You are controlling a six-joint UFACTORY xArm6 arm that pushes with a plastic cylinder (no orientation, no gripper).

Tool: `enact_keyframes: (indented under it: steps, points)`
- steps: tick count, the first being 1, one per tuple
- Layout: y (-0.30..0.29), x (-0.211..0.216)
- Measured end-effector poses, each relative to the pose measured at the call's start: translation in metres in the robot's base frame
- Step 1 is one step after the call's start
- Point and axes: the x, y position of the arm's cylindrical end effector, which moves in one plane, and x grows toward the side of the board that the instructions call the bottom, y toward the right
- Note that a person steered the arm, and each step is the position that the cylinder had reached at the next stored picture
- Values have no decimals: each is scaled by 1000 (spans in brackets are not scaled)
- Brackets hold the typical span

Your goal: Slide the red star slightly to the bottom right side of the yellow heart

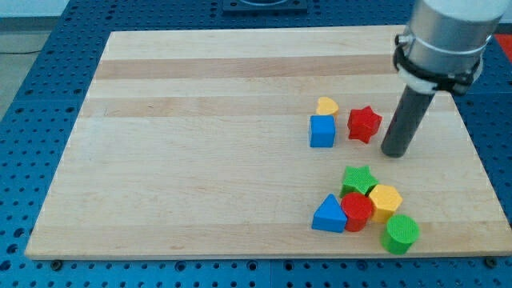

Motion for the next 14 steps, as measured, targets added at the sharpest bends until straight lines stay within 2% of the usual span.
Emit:
enact_keyframes:
  steps: [1,2,5,6,7,12,13,14]
  points:
    - [1,-32]
    - [0,-37]
    - [-21,-30]
    - [1,-6]
    - [-6,1]
    - [-29,-17]
    - [1,-9]
    - [50,23]
